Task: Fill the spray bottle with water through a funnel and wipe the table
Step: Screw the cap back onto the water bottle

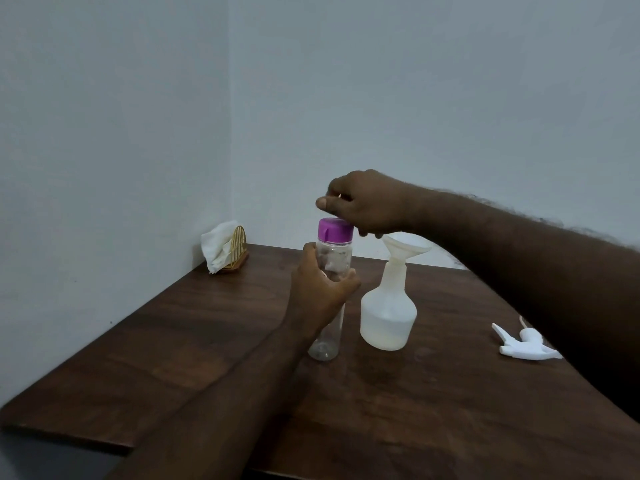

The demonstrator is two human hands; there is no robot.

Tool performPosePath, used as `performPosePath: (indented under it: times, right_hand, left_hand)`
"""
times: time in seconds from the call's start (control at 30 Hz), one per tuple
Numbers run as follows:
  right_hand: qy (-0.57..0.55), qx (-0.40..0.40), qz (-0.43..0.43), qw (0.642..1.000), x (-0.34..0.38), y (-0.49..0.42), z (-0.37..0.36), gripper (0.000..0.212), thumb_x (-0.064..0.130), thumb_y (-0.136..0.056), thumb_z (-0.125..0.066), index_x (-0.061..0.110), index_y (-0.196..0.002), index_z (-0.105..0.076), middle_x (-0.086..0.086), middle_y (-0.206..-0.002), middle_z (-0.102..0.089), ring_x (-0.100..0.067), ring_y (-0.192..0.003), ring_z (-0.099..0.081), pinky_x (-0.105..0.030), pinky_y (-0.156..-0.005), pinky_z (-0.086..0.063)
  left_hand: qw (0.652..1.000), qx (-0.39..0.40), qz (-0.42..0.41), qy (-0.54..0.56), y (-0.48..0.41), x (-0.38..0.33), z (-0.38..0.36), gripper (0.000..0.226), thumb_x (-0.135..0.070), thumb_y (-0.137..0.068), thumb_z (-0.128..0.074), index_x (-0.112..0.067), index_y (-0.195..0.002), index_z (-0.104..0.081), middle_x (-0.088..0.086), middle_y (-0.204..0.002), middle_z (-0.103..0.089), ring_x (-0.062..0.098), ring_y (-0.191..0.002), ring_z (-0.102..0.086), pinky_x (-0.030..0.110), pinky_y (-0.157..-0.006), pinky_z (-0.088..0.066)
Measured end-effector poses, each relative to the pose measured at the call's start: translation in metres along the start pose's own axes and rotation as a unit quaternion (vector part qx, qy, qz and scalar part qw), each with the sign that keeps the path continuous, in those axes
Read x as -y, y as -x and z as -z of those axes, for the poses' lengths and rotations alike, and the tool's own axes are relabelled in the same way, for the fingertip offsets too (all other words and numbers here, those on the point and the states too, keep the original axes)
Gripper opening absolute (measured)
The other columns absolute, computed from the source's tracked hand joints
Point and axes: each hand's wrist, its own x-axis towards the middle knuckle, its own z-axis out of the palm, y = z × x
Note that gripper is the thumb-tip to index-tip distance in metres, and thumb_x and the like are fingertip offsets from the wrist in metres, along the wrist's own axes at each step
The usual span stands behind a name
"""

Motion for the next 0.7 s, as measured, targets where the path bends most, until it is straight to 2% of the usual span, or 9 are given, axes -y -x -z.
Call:
performPosePath:
  times: [0.07, 0.2, 0.23, 0.27, 0.33, 0.4, 0.47, 0.57, 0.7]
  right_hand:
    - [-0.006, 0.003, 0.002, 1.0, 0.002, 0.001, -0.001, 0.042, 0.046, -0.102, -0.041, 0.008, -0.109, -0.058, -0.012, -0.087, -0.068, -0.028, -0.064, -0.069, -0.027, -0.044, -0.051]
    - [0.007, -0.109, -0.006, 0.994, -0.005, -0.003, 0.0, 0.049, 0.044, -0.101, -0.043, 0.002, -0.095, -0.065, -0.012, -0.091, -0.071, -0.028, -0.084, -0.066, -0.039, -0.077, -0.055]
    - [0.003, -0.123, -0.004, 0.992, -0.007, -0.003, 0.0, 0.046, 0.043, -0.1, -0.045, 0.003, -0.094, -0.066, -0.01, -0.093, -0.071, -0.026, -0.087, -0.065, -0.039, -0.079, -0.054]
    - [-0.001, -0.116, -0.001, 0.993, -0.007, -0.002, 0.0, 0.043, 0.042, -0.1, -0.047, 0.005, -0.095, -0.066, -0.009, -0.096, -0.071, -0.024, -0.087, -0.063, -0.036, -0.076, -0.052]
    - [-0.013, -0.046, 0.011, 0.999, -0.006, 0.001, -0.001, 0.035, 0.041, -0.099, -0.051, 0.011, -0.109, -0.066, -0.005, -0.109, -0.068, -0.018, -0.09, -0.06, -0.029, -0.074, -0.045]
    - [-0.019, 0.039, 0.019, 0.999, -0.004, 0.006, -0.004, 0.037, 0.041, -0.098, -0.053, 0.018, -0.127, -0.06, -0.003, -0.122, -0.064, -0.015, -0.097, -0.058, -0.024, -0.079, -0.042]
    - [-0.016, 0.061, 0.027, 0.998, -0.004, 0.009, -0.007, 0.039, 0.04, -0.098, -0.053, 0.022, -0.132, -0.057, -0.001, -0.128, -0.062, -0.013, -0.102, -0.056, -0.023, -0.083, -0.04]
    - [0.017, 0.025, 0.027, 0.999, -0.001, 0.011, -0.013, 0.036, 0.041, -0.097, -0.054, 0.021, -0.127, -0.06, -0.001, -0.12, -0.062, -0.014, -0.097, -0.052, -0.025, -0.081, -0.038]
    - [0.044, 0.018, 0.018, 0.999, 0.005, 0.009, -0.019, 0.033, 0.042, -0.097, -0.052, 0.015, -0.115, -0.059, 0.001, -0.096, -0.058, -0.017, -0.086, -0.051, -0.022, -0.06, -0.036]
  left_hand:
    - [1.0, -0.001, -0.002, 0.003, 0.0, 0.001, 0.0, 0.052, -0.02, -0.077, -0.076, -0.017, -0.118, -0.045, 0.001, -0.102, -0.057, 0.013, -0.086, -0.06, 0.017, -0.072, -0.052]
    - [1.0, -0.004, -0.004, -0.003, -0.001, 0.0, -0.001, 0.052, -0.021, -0.077, -0.077, -0.015, -0.117, -0.045, 0.001, -0.101, -0.057, 0.014, -0.087, -0.06, 0.021, -0.075, -0.053]
    - [1.0, -0.004, -0.004, -0.005, -0.001, 0.001, -0.001, 0.052, -0.021, -0.077, -0.077, -0.015, -0.117, -0.045, 0.0, -0.101, -0.057, 0.013, -0.086, -0.06, 0.019, -0.074, -0.052]
    - [1.0, -0.004, -0.005, -0.005, -0.001, 0.001, -0.001, 0.052, -0.021, -0.077, -0.077, -0.016, -0.117, -0.044, 0.0, -0.101, -0.057, 0.012, -0.085, -0.06, 0.017, -0.073, -0.051]
    - [1.0, -0.003, -0.005, 0.002, -0.001, 0.001, 0.0, 0.051, -0.021, -0.077, -0.076, -0.017, -0.117, -0.045, 0.0, -0.101, -0.058, 0.011, -0.086, -0.061, 0.014, -0.071, -0.05]
    - [1.0, -0.003, -0.008, -0.001, 0.0, 0.001, 0.001, 0.05, -0.022, -0.078, -0.076, -0.016, -0.117, -0.046, 0.0, -0.101, -0.058, 0.011, -0.086, -0.06, 0.009, -0.067, -0.048]
    - [1.0, -0.005, -0.011, -0.004, 0.0, 0.001, 0.001, 0.046, -0.021, -0.077, -0.075, -0.014, -0.114, -0.048, -0.002, -0.097, -0.058, 0.01, -0.083, -0.06, 0.007, -0.061, -0.047]
    - [1.0, -0.008, -0.019, 0.003, 0.0, 0.002, 0.002, 0.044, -0.019, -0.076, -0.075, -0.013, -0.111, -0.05, -0.003, -0.095, -0.059, 0.01, -0.082, -0.061, 0.006, -0.061, -0.046]
    - [1.0, -0.001, -0.015, 0.014, 0.0, 0.002, 0.001, 0.045, -0.021, -0.075, -0.076, -0.014, -0.111, -0.051, -0.001, -0.097, -0.061, 0.011, -0.084, -0.062, 0.006, -0.063, -0.047]
